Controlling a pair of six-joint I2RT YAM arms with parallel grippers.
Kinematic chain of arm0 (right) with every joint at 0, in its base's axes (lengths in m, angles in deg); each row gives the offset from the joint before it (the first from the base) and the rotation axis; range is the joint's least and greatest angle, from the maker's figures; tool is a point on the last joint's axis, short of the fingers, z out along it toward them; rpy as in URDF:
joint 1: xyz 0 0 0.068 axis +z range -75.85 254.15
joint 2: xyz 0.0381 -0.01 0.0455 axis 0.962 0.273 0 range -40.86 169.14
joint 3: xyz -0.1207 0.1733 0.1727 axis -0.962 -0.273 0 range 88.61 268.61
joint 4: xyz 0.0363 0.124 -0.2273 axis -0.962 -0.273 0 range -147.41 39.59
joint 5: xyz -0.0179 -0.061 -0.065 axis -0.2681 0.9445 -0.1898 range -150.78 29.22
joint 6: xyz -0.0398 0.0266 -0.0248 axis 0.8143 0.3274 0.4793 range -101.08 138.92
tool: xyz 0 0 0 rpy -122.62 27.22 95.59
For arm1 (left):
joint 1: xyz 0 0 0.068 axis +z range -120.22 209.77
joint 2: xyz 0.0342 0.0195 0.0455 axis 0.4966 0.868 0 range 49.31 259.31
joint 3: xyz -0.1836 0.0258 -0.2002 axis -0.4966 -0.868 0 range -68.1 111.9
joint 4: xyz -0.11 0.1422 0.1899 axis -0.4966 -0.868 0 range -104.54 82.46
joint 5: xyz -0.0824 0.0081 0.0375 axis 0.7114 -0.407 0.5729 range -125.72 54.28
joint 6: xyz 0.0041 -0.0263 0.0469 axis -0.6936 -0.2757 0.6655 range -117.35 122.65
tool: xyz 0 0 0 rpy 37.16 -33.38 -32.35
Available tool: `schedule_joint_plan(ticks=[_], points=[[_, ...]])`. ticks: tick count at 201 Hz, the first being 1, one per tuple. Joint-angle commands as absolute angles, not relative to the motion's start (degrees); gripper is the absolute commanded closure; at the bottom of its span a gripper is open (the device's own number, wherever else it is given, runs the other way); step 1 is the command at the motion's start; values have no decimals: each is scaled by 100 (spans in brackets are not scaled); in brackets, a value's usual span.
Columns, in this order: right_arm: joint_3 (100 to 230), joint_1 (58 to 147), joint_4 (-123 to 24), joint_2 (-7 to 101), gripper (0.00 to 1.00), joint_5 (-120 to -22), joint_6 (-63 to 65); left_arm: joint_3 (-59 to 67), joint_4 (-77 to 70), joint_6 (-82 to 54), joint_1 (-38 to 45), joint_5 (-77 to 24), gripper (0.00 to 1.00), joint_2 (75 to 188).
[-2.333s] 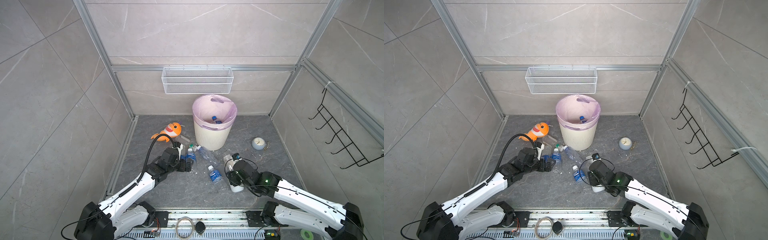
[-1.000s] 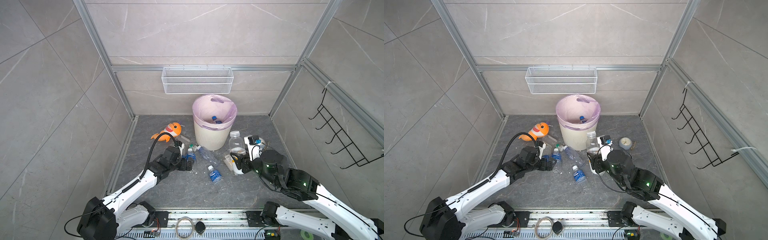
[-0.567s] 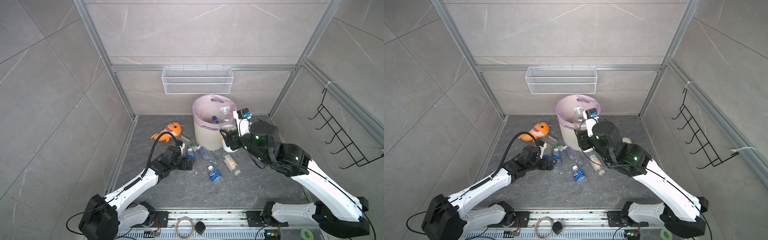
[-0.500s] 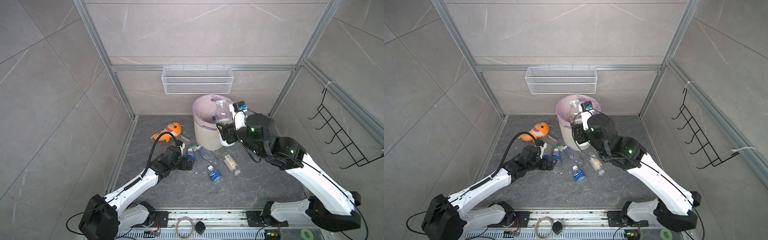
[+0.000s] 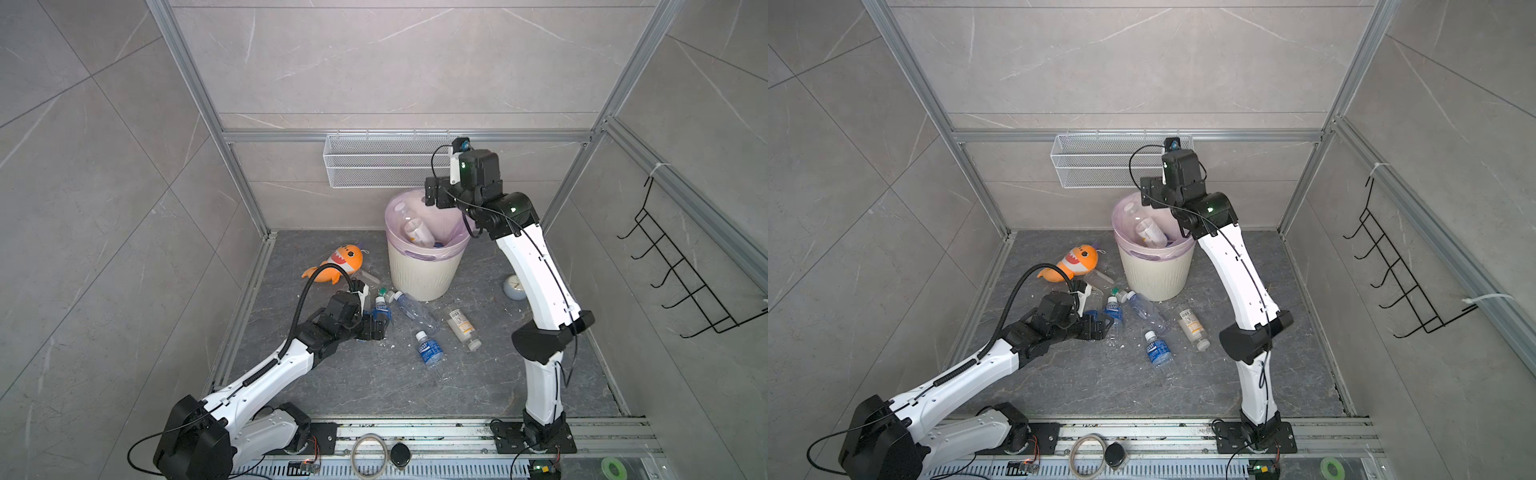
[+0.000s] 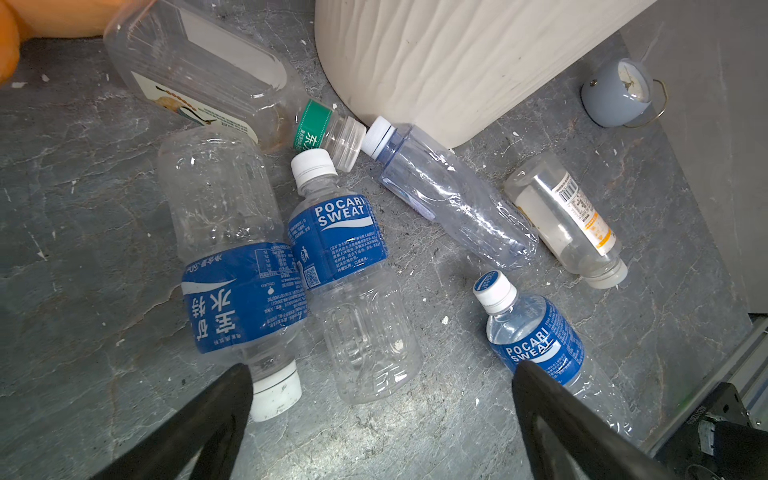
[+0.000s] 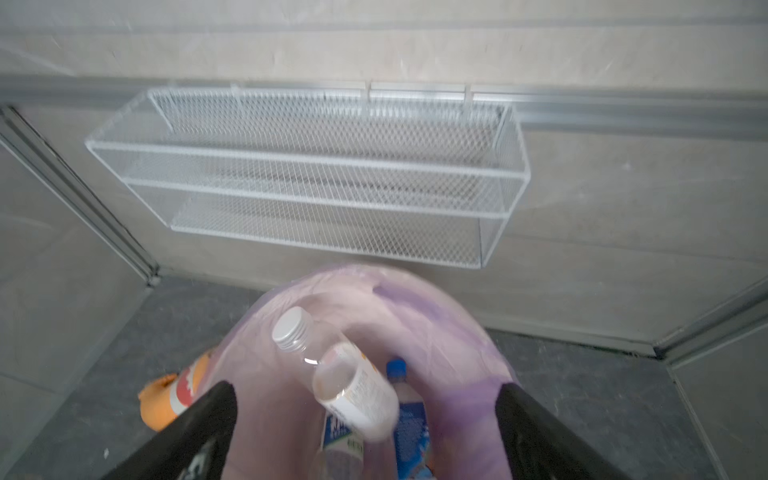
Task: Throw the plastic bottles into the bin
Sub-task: 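Open the right gripper over the bin and draw it back toward the bottles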
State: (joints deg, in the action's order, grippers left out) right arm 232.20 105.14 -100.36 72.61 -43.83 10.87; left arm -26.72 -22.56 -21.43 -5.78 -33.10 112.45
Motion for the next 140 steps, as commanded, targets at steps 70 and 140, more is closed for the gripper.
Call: schedule_joint_plan(ticks=[70,140], points=[[19605,10607,-8771,4431,1,-4652,941,-2617,-2233,-2209,-657,-3467,0,11207],[17502,10607,-8401,3175,1,-4687,681,-2609,-2470,-2144,-692,-3597,0,11086]])
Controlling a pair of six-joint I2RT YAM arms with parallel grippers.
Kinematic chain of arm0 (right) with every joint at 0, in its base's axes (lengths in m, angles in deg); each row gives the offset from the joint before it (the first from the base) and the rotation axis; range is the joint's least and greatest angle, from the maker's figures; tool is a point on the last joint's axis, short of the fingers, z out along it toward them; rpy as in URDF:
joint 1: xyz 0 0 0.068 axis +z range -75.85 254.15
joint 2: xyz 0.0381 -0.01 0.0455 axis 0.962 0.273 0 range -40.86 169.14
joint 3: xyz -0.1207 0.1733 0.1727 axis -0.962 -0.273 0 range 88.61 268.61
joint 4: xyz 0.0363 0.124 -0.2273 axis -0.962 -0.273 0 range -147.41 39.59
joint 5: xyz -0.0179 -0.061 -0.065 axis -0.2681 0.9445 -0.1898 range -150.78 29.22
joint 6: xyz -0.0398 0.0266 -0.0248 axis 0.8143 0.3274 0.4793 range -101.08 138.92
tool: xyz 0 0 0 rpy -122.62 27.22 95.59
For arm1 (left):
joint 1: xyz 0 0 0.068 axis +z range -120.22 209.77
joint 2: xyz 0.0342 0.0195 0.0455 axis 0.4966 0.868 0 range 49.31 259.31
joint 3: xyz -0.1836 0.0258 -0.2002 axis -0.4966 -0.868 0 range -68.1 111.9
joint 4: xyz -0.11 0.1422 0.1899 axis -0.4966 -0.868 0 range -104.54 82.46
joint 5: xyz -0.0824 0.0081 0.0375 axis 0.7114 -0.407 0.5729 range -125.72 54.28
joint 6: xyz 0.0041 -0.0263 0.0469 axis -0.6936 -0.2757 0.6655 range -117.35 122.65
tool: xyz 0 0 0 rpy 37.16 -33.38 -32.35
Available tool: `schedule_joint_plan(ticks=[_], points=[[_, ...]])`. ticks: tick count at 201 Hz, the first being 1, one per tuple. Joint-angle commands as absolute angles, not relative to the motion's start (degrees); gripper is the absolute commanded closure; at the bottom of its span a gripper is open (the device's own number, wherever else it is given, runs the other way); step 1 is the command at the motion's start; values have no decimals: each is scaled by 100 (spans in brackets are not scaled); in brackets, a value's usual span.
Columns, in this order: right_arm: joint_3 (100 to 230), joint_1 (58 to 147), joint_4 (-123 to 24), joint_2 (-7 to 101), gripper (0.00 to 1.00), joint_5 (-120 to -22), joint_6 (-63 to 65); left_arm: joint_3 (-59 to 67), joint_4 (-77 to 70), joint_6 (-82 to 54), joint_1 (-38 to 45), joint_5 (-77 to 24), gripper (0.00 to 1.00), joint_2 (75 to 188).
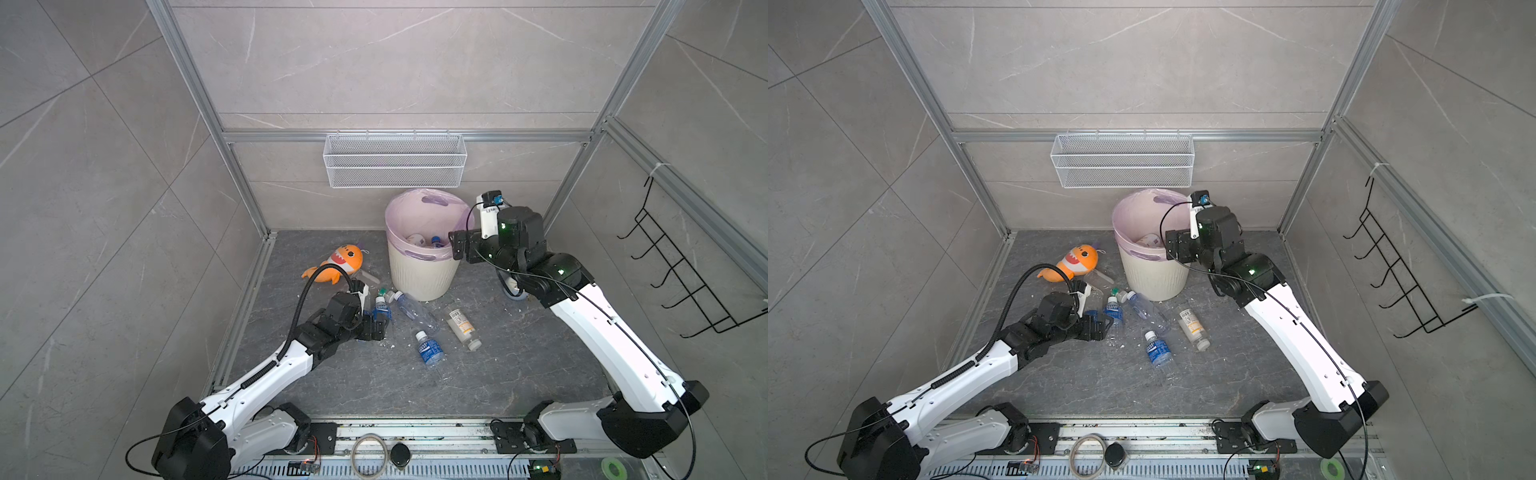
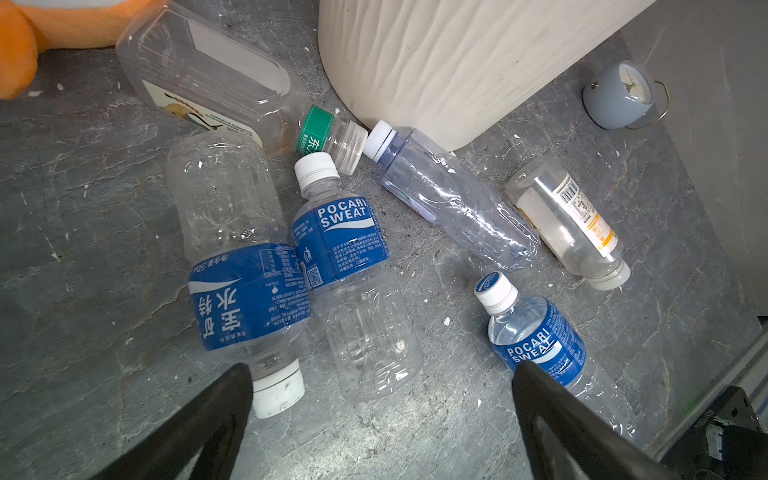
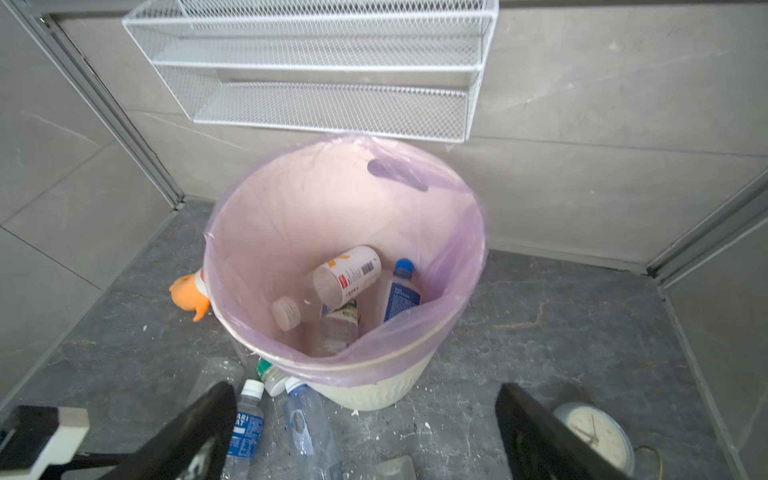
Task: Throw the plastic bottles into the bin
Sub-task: 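Open the right gripper over the bin and draw it back toward the bottles, then lower the left gripper onto the blue-label bottle while the right gripper hovers nearby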
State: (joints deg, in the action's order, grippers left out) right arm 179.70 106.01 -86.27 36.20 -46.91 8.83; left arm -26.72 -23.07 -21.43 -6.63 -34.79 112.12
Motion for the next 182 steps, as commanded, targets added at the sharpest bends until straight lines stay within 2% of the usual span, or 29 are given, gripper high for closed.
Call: schedule_joint_plan(ticks=[1,140,182], points=[[17475,10607,-8391,3157,1,-4688,675,-2609,-2473,-2139,-694,-3602,0,11085],[14073,10613,-6680,1125,1,-5049,653,-2463,-2710,-2033,-702,-3940,0,11203],[13177,10615,-6058,865,1,-5109,512,-2363,-2852,-2020,-700,-4042,0,11285]])
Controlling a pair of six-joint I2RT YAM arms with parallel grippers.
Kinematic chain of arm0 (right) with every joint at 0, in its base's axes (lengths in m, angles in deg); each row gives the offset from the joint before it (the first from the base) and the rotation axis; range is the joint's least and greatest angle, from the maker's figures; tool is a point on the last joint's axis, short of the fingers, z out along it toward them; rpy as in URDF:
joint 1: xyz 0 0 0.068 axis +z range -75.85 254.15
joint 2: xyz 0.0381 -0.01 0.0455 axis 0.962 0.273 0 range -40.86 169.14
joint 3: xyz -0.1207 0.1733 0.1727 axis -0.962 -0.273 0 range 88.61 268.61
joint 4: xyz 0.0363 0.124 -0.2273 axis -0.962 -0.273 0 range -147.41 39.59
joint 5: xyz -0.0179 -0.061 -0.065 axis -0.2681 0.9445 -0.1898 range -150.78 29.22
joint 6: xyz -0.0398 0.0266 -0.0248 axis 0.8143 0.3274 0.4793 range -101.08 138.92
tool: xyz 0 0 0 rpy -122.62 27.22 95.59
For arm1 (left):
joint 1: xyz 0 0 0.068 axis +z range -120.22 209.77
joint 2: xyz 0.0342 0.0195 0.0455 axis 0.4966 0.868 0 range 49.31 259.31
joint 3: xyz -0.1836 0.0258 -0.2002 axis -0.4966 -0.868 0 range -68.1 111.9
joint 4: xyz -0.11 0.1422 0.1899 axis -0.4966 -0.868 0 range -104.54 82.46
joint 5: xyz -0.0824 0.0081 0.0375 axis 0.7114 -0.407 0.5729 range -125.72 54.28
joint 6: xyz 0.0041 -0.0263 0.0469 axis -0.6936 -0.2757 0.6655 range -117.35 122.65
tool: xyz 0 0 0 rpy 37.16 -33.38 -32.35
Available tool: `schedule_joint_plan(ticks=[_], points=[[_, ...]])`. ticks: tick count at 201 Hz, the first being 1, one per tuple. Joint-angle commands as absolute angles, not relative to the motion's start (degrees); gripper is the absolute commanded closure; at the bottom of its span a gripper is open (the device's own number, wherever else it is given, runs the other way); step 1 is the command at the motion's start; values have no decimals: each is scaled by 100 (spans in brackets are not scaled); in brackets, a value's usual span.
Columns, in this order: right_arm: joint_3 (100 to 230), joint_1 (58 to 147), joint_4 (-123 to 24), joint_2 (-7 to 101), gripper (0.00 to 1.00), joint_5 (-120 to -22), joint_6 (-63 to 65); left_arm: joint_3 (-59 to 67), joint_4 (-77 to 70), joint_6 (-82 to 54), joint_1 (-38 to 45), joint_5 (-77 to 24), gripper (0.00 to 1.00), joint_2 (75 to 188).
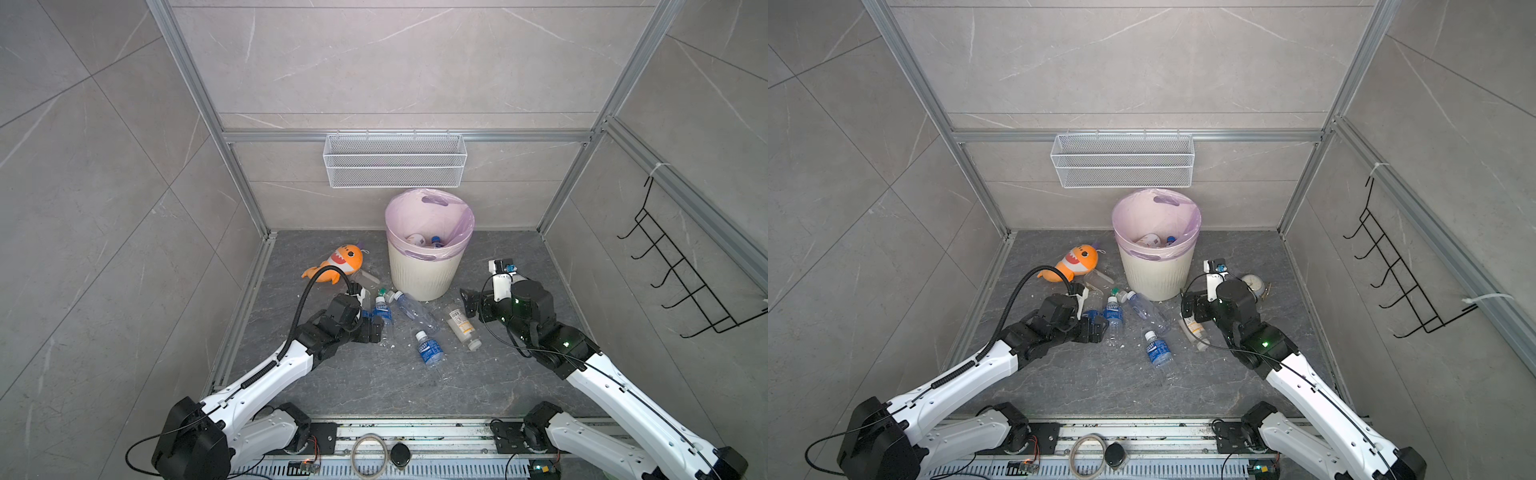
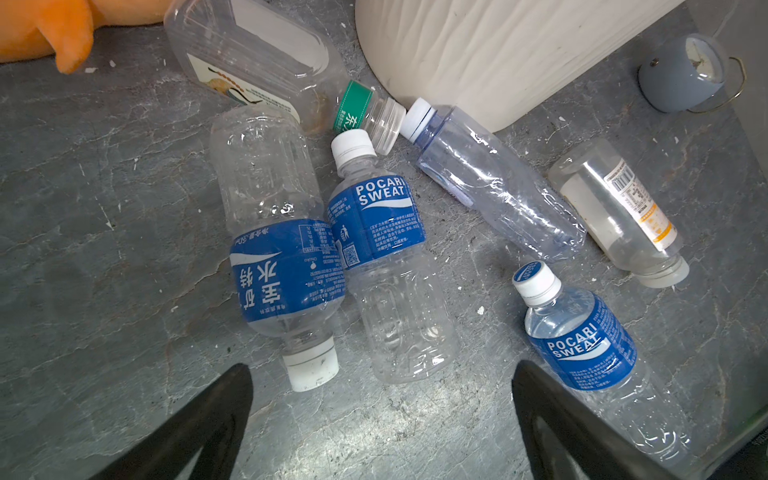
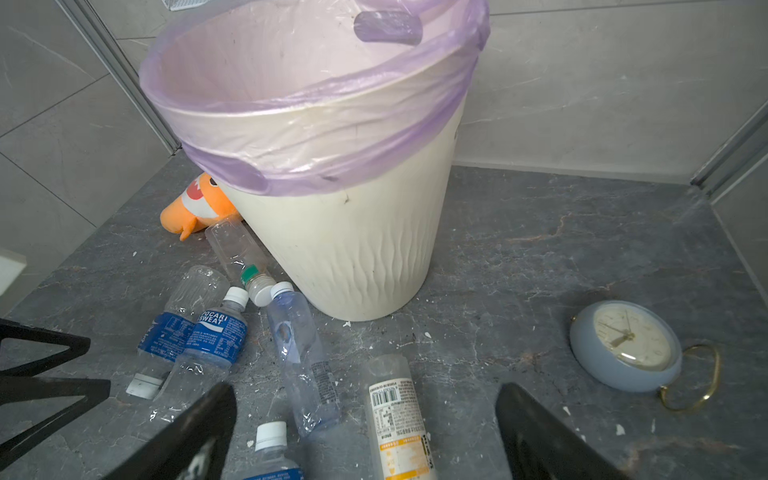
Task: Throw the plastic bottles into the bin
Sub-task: 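Lower the left gripper onto the blue-label bottle while the right gripper hovers nearby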
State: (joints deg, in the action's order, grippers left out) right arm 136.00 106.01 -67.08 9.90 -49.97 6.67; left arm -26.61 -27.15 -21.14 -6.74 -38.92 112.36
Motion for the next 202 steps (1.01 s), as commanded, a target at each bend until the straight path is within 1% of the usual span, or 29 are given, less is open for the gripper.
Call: schedule_joint_plan(ticks=[1,38,81,110,146,202], points=[[13155,10615,-6042,859,1,-5110,512,-2363,-2857,-2020,-702,-4044,0,11290],[12914,10623,-5925,861,1,-5201,438,-2259,-2916,-2029,-698,-4127,1,11524],[13135,10636,-6319,1259,1,-5265,354,-2178,-2827,-2143,-691,-4245,3,11841],[13225,10642,-6500,1254,1,-5357,336,-1914,-2879,-2150,-640,-4474,4,12131],[13253,10641,-6966,1073,2,-5332,328,-1630,-2943,-2248,-238,-4478,6,12518],[13105,10649,-7009,981,2,-5199,327,-1361,-2701,-2227,373,-4152,8,13209]])
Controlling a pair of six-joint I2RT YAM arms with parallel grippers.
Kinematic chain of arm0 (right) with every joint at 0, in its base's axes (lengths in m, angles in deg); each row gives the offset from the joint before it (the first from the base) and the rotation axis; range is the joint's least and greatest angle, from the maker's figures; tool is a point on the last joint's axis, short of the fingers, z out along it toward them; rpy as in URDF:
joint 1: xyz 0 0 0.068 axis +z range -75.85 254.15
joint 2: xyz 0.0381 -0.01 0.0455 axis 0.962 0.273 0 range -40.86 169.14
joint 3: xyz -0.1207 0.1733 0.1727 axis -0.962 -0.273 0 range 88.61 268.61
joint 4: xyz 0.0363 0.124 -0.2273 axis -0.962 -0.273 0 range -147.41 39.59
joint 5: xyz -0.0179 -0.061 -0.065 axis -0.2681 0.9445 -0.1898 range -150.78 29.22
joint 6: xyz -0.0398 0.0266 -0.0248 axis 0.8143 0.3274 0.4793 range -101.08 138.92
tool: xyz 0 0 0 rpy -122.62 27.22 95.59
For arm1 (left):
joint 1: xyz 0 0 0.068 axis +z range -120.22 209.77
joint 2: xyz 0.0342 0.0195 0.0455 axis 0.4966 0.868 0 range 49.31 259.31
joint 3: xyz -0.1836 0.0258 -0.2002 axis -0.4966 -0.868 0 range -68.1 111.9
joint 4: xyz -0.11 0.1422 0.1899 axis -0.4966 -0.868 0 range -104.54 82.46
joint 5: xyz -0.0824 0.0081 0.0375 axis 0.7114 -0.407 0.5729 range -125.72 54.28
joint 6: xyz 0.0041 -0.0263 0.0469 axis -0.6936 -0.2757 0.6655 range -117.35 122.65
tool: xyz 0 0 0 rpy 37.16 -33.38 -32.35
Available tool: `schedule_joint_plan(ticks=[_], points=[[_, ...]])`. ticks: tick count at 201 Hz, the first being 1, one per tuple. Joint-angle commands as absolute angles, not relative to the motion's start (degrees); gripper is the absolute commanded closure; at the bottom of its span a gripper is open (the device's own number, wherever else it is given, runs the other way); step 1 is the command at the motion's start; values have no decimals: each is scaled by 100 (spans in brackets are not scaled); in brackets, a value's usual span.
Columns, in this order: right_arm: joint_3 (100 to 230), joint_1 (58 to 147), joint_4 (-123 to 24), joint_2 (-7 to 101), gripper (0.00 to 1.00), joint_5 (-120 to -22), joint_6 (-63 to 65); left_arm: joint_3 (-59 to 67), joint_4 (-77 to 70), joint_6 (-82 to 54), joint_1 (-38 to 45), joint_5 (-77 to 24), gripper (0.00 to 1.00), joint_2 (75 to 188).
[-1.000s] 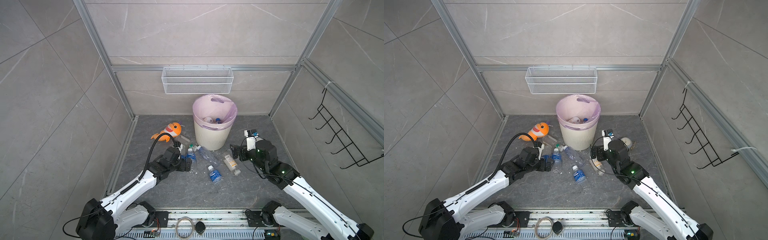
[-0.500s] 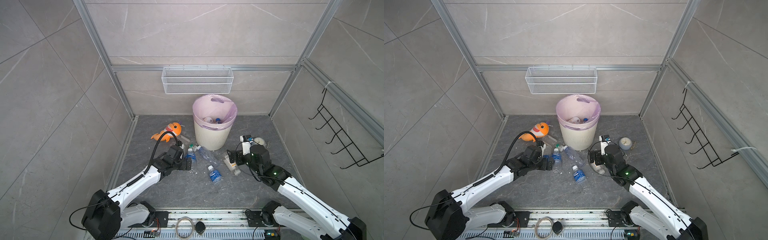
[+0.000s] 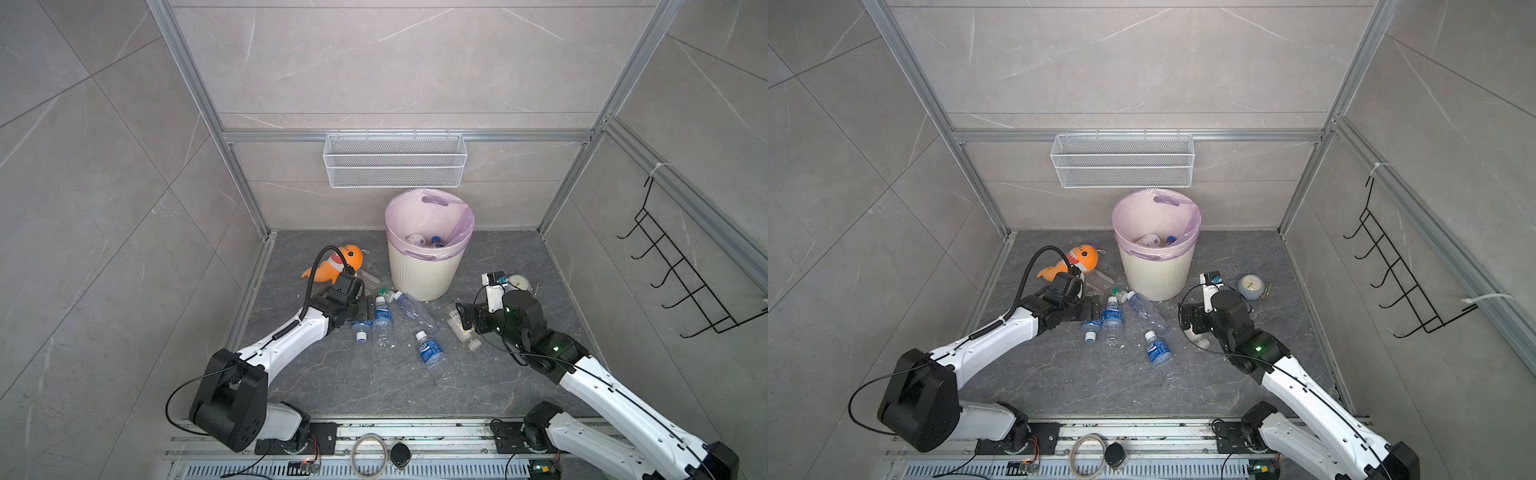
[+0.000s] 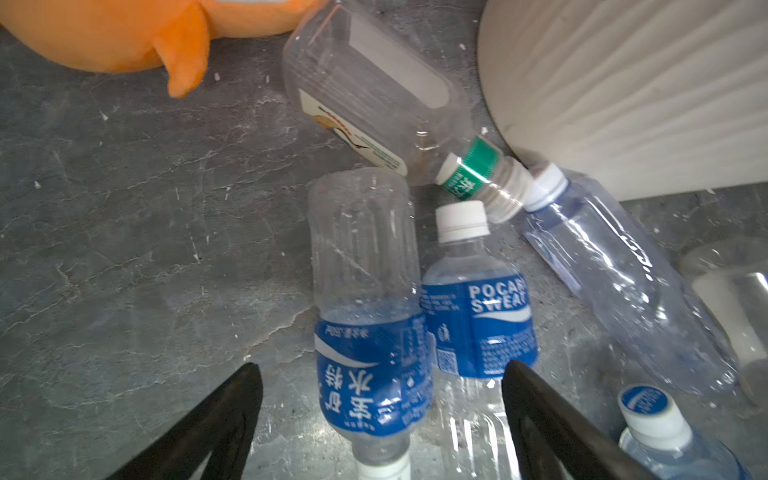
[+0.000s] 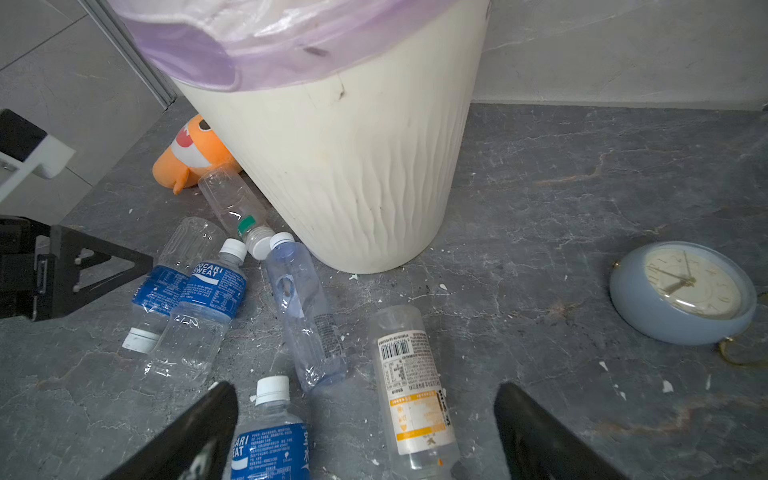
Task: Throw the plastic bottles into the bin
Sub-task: 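Lower the left gripper onto the blue-label bottle while the right gripper hovers nearby, then close the left gripper on the blue-label bottle and lift it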
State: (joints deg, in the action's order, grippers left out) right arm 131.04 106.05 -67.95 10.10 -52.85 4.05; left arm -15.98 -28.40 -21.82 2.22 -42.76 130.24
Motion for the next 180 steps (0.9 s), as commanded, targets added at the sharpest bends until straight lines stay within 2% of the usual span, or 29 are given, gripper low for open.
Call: schedule_joint_plan(ticks=[1,86,180], points=[[13106,10650,-7009,983,2,-5199,327,-1357,-2699,-2224,379,-4147,8,13219],[13088,10641,-7080,950,2,-5067,266,-1117,-2472,-2177,507,-3907,13,13959],[13079,10641,-7094,950,2,-5058,240,-1053,-2502,-2110,559,-3985,23,14326]])
